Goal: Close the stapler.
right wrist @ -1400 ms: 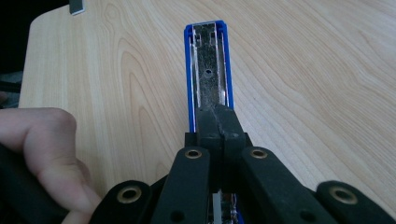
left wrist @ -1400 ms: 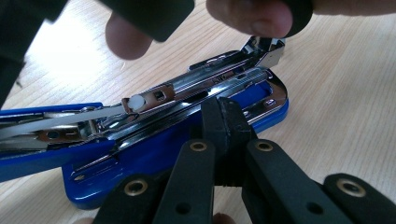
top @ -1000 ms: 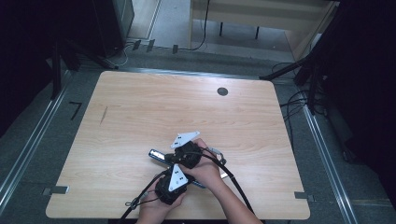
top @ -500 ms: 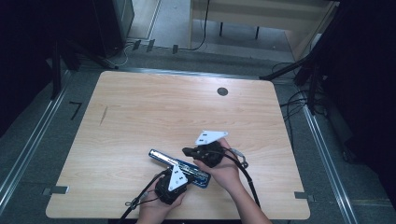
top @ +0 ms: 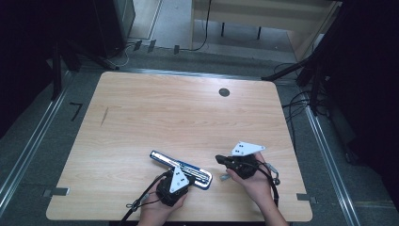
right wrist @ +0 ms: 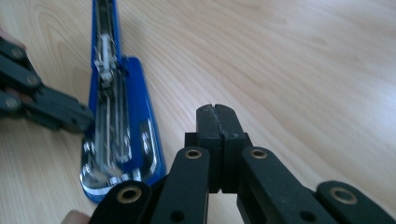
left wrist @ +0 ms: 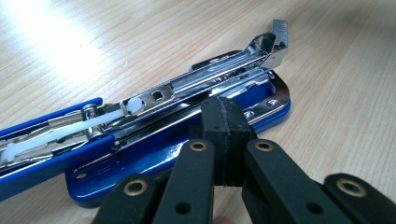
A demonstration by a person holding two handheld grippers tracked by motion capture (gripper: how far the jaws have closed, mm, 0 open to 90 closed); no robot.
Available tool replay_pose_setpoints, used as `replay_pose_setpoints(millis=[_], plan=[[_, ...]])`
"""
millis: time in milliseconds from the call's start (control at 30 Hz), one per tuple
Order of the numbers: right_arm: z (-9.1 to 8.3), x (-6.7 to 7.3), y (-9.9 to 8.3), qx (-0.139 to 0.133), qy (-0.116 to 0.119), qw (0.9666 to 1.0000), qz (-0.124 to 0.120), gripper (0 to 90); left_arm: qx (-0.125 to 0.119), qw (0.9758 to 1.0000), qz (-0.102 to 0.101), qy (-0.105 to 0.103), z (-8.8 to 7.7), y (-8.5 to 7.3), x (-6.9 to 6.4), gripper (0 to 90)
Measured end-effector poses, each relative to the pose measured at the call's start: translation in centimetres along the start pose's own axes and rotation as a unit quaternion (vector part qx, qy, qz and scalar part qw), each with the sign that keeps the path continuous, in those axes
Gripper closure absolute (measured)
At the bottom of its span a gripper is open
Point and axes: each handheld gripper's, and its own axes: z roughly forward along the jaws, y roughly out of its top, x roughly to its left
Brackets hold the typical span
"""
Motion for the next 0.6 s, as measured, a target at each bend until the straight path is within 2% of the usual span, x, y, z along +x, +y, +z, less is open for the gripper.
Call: replay_pose_setpoints(millis=[200, 300, 600], plan=[[-0.5, -0.6, -2.5, 0.019, -0.007, 0.9997, 0.014, 90.0, 0.000, 1.0000, -0.001, 0.000, 0.0, 0.0, 0.0, 90.0], [-0.7, -0.7, -3.3, 0.017, -0.007, 0.9997, 0.018, 90.0, -0.001, 1.0000, -0.002, -0.002, 0.0, 0.0, 0.1, 90.0], [-0.7, -1.2, -3.9, 0.013, -0.008, 0.9995, 0.027, 90.0, -0.001, 1.0000, -0.002, 0.001, 0.0, 0.0, 0.1, 90.0]])
